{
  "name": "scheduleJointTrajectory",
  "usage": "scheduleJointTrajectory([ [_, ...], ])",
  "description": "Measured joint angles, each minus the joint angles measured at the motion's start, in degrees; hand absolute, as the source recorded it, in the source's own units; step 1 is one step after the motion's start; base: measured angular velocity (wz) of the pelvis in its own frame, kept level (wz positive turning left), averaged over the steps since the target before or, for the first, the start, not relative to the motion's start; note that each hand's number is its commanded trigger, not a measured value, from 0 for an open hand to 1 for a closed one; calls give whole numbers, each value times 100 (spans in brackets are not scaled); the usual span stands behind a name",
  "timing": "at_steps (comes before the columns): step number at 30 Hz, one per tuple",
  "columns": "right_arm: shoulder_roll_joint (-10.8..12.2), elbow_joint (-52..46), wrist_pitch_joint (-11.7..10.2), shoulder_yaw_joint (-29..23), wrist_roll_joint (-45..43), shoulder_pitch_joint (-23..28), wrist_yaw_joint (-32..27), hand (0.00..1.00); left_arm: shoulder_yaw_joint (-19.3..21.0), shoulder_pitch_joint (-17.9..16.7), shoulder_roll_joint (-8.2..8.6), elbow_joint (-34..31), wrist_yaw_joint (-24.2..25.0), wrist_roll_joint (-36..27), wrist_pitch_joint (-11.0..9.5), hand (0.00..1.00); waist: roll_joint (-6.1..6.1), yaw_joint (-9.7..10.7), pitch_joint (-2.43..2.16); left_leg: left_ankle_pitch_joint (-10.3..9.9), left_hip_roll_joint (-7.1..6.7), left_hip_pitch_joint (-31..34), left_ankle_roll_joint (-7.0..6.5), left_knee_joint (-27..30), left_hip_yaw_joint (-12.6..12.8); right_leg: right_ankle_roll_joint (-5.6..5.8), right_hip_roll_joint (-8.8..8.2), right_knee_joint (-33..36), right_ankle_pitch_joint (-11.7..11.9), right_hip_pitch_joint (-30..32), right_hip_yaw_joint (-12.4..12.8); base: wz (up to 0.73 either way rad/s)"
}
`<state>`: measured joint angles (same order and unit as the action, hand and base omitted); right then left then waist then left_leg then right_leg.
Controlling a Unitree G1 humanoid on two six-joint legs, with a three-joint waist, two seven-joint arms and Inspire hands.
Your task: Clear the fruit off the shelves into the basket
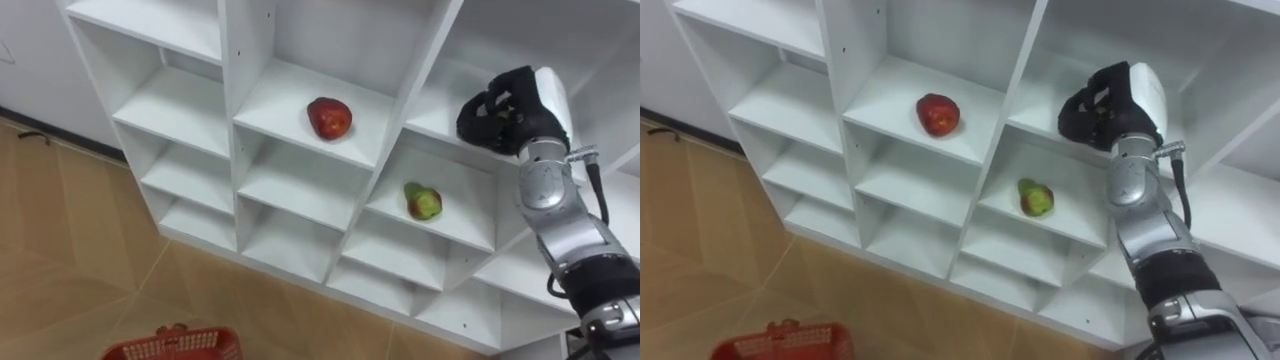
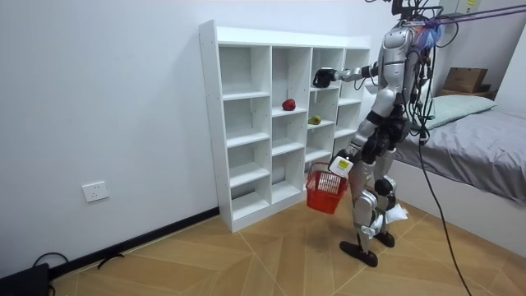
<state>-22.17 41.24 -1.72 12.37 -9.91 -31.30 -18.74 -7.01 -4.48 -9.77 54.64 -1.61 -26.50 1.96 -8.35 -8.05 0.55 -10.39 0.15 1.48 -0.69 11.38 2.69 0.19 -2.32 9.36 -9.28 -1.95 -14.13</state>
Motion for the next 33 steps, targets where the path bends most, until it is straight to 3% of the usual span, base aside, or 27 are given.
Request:
scheduleJointTrajectory([
  [11, 43, -2, 34, 50, 23, -1, 20, 100, -533, 266, 313, -786, 178, -711, -58, 100, -48, 30, 25, 6, 9, -41, -10, 18, 120, 0, -10, 44, 0, 29, 109, -5],
  [16, 320, -202, 80, 51, 11, -29, 9, 100, -916, 280, 305, -1219, 246, -1664, -119, 100, -98, 226, 54, 12, 14, 20, -16, 37, 150, -20, -10, 64, 13, 87, 136, -2],
  [19, 423, -410, 117, 94, -196, -27, 6, 100, -1124, 300, 328, -1360, 282, -1680, -154, 100, -117, 360, 64, 11, 7, 43, -17, 36, 134, -20, -13, 63, 13, 103, 130, 0],
  [22, 429, -596, 135, 212, -365, -25, 4, 100, -1334, 363, 335, -1493, 310, -1680, -158, 100, -118, 370, 66, 12, 8, 61, -17, 34, 137, -19, -10, 64, 13, 131, 162, 0],
  [33, 632, -1649, 188, 465, -343, 214, 199, 100, -1473, 670, 399, -1538, 308, -1912, -167, 100, 6, 471, 106, 12, 16, 95, -17, 34, 187, -20, -5, 53, 13, 181, 228, -2],
])
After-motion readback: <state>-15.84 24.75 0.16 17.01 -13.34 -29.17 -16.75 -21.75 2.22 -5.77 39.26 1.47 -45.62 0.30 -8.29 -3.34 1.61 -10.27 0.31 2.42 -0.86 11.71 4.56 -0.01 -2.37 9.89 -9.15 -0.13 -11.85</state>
